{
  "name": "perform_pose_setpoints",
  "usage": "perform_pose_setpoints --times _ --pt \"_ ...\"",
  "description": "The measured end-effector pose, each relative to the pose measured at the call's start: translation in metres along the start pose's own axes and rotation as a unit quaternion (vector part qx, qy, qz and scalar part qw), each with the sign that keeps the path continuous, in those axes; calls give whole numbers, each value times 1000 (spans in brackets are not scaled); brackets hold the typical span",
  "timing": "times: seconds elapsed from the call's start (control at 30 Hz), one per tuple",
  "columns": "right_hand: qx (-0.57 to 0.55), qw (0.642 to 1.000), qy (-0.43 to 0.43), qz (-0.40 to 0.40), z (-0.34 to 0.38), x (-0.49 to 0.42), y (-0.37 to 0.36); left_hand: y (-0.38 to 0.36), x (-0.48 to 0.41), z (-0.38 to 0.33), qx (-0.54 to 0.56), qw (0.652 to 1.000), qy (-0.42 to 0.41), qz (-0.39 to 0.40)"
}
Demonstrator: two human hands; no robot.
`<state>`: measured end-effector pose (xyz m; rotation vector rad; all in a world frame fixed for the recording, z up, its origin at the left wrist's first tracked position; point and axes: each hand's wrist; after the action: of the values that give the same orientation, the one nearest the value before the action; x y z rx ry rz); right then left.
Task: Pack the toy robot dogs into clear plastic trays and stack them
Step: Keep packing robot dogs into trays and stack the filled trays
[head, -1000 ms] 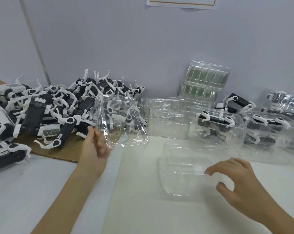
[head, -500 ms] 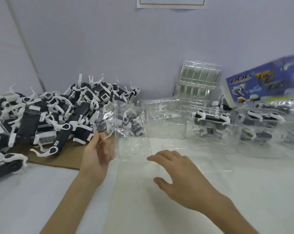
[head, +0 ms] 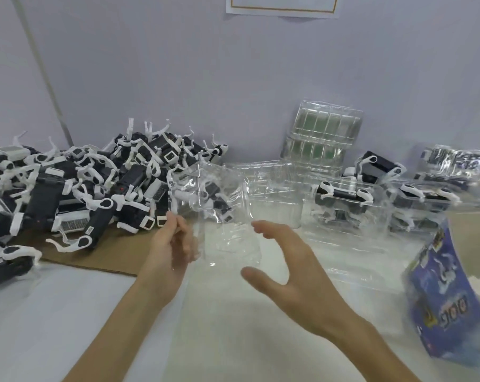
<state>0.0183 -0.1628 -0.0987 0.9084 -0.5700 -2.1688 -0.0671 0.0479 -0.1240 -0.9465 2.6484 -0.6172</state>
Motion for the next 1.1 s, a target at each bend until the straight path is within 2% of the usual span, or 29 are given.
perform_pose_setpoints --times 0.1,0.2,0.27,0.37,0.47,0.53,0.6,0.7,0.8,0.9,1.1 --pt "-12 1000 -11 18 4 -6 -14 -2 2 6 -32 997 -8 73" --pt "-56 998 17 -23 5 -13 -19 -4 5 10 -72 987 2 141" --pt "-72 995 29 -58 3 -18 -15 -3 4 8 -89 986 3 138" --pt "-65 996 9 -68 -3 -21 -9 3 -2 5 -42 998 8 55" --pt "-26 999 -14 -36 -7 -18 -8 11 -7 -1 48 987 2 -153" --pt "14 1000 -10 4 -10 -16 -7 17 -10 -6 22 973 16 -228" --pt "42 998 -9 51 -12 -16 -5 23 -12 -8 -51 977 11 -207" --pt "55 991 -26 121 -14 -16 -3 23 -12 -1 -179 979 20 -96" --pt "-17 994 -18 103 -11 -10 -1 15 -10 9 -269 962 16 -40" --pt "-106 994 -2 40 -6 -7 7 10 -7 13 -298 954 1 -41" --pt "-29 996 -10 85 -6 -32 8 9 -9 17 -269 958 19 -96"
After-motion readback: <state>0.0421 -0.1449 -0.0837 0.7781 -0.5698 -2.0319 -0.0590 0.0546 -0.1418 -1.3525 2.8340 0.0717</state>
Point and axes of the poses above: each hand's wrist, its own x-axis away from the middle knuckle, its own y-axis out of the back of the hand, z = x × y, and after that the axes turned 4 degrees about -x, right-handed
